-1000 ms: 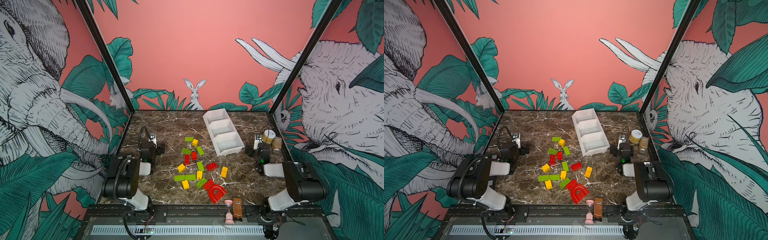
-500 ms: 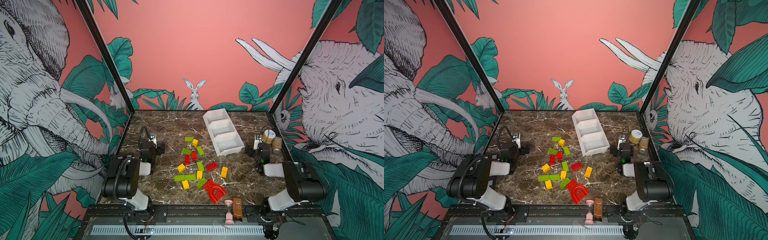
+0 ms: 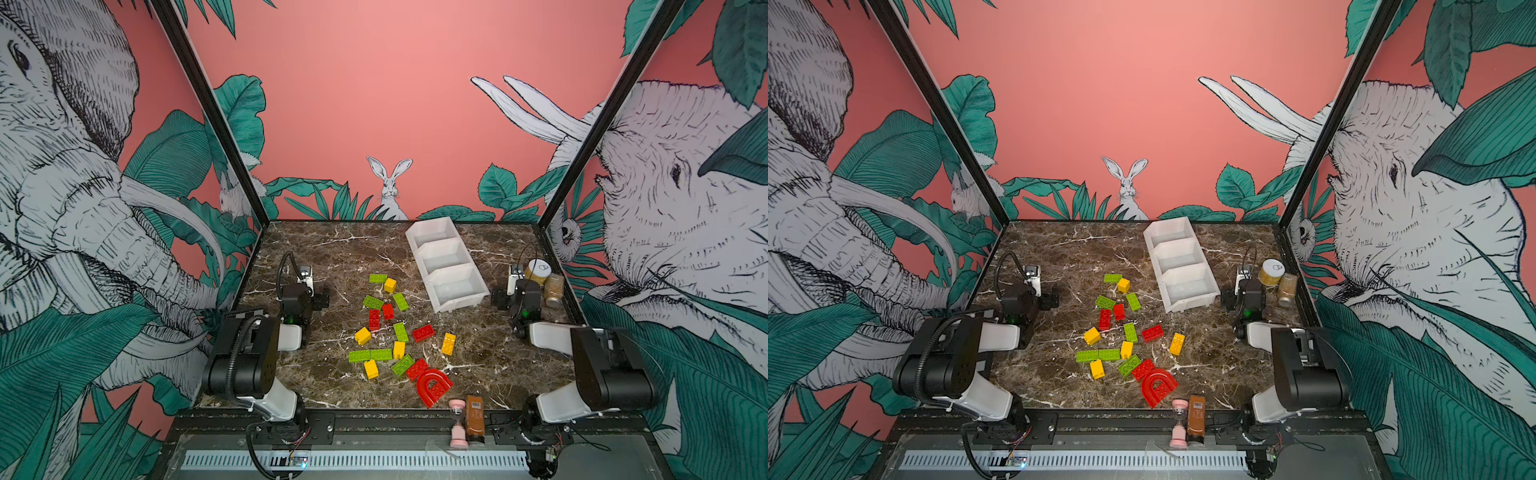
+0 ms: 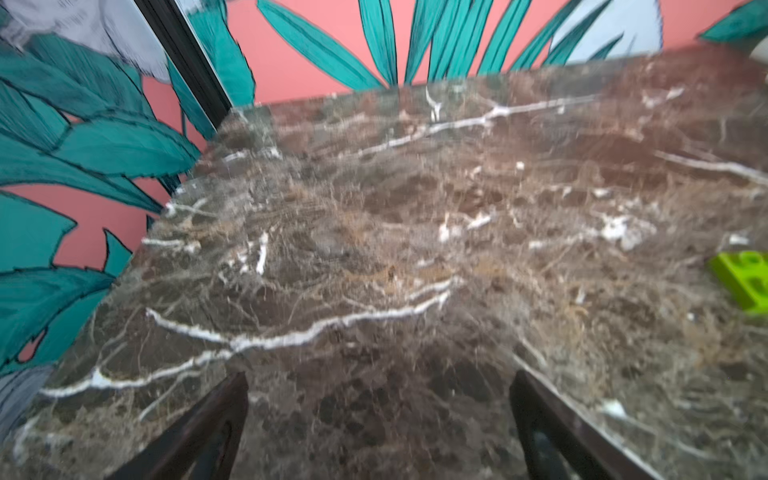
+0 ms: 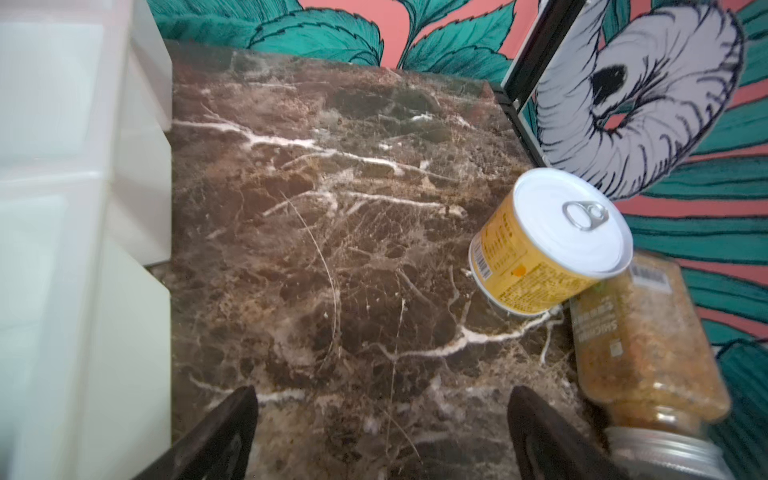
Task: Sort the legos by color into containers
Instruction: 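Raise both arms from the rest pose toward the table, then reach the right gripper down to the red curved arch brick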
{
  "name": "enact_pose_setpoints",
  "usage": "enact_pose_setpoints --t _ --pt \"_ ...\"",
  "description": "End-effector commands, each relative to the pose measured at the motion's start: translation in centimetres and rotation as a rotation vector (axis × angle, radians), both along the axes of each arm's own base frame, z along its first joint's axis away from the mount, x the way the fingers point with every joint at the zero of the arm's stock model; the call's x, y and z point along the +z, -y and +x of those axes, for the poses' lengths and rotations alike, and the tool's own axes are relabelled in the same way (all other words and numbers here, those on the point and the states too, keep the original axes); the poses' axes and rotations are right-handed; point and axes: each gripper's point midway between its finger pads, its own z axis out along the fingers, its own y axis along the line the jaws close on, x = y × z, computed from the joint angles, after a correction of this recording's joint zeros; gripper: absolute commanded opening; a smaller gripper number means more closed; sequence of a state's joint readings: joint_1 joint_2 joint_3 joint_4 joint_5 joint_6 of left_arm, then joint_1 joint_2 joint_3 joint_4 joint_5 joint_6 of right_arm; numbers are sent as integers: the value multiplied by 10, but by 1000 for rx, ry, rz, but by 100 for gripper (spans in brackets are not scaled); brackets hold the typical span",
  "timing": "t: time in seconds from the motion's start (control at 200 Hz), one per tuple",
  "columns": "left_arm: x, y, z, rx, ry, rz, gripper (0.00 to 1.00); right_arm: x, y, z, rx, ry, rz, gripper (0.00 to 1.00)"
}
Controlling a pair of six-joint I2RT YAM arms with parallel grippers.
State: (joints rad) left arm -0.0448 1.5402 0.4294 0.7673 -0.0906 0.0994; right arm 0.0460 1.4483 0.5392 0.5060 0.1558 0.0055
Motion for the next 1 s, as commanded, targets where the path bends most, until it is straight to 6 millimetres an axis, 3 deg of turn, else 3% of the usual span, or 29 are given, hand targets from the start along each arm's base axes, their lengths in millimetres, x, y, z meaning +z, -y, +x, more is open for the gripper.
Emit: enact_pose_setpoints --t 0.0,0.09,0.165,0.23,0.315,0.455,0.57,0.715,0.88,0.99 --pt "56 0 8 39 -18 -3 99 73 -9 1 9 21 85 91" --pt "102 14 0 22 -31 -163 99 97 -30 -14 26 -52 244 87" --pt "139 40 -23 -57 -66 -249 99 103 -68 -34 102 -141 358 84" --pt "163 57 -56 -118 -105 -237 99 99 -104 -56 172 -232 409 82" --pt "181 64 -103 -161 -133 -238 99 81 -130 -95 195 -384 403 80" --pt "185 58 -168 -188 -116 -280 99 49 -155 -153 204 -534 396 79" --pt "174 60 -197 -239 -119 -292 99 21 -166 -187 206 -662 350 77" --pt "176 76 -205 -336 -97 -334 99 3 -183 -200 208 -690 327 77" --pt "167 73 -201 -323 -110 -295 99 -13 -217 -211 285 -732 305 77" --pt "165 74 -199 -329 -122 -302 99 -23 -224 -226 296 -790 247 78"
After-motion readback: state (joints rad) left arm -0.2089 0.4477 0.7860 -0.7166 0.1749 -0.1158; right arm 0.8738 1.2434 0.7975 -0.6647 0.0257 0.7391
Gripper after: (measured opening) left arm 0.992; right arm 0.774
